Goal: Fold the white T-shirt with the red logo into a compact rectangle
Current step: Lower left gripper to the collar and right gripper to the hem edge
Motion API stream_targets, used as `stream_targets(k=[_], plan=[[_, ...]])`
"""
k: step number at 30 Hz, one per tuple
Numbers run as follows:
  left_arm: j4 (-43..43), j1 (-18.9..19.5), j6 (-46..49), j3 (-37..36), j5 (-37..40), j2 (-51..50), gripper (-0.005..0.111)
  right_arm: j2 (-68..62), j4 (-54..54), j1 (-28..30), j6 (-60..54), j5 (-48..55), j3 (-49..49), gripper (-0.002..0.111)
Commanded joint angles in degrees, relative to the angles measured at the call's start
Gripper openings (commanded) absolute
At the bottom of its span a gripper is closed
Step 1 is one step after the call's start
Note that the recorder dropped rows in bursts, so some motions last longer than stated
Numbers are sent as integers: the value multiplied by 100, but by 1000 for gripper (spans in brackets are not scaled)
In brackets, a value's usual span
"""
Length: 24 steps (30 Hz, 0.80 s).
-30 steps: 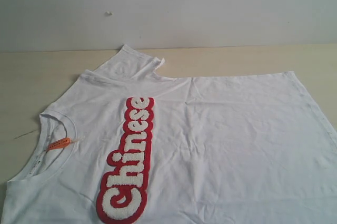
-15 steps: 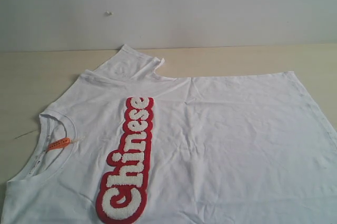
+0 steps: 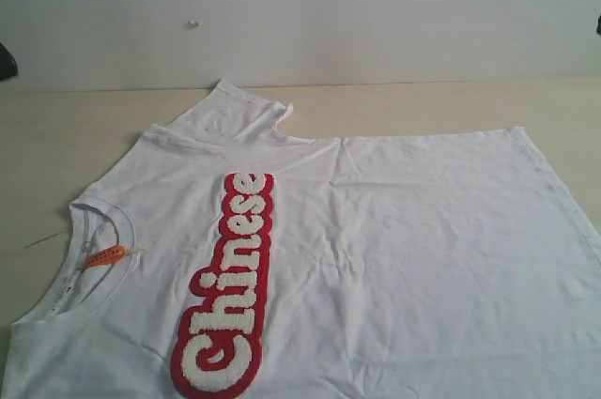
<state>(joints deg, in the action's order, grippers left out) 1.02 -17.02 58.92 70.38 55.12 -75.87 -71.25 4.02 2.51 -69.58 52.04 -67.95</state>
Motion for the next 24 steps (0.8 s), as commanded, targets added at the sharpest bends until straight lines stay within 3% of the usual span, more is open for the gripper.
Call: stream_targets(k=[1,11,16,18,21,22,24], plan=[[-186,-24,977,43,263,-859,0,-598,-26,-15,-384,307,-51,0],[-191,-24,1359,43,132,-2081,1,-1539,-262,-115,-433,754,13,0],[-498,-10,1430,22,-20,-2284,32,-1850,-288,-115,-539,609,361,1],[-645,-10,1430,22,-20,-2284,44,-1894,-275,-115,-688,479,462,7],[-763,-10,1433,22,-57,-2284,76,-1894,123,-115,-733,350,565,41],[-832,-10,1433,22,-44,-2284,91,-1894,377,-115,-822,210,603,68],[-1059,-10,1433,-13,200,-2284,104,-1894,686,-115,-1002,30,657,103]])
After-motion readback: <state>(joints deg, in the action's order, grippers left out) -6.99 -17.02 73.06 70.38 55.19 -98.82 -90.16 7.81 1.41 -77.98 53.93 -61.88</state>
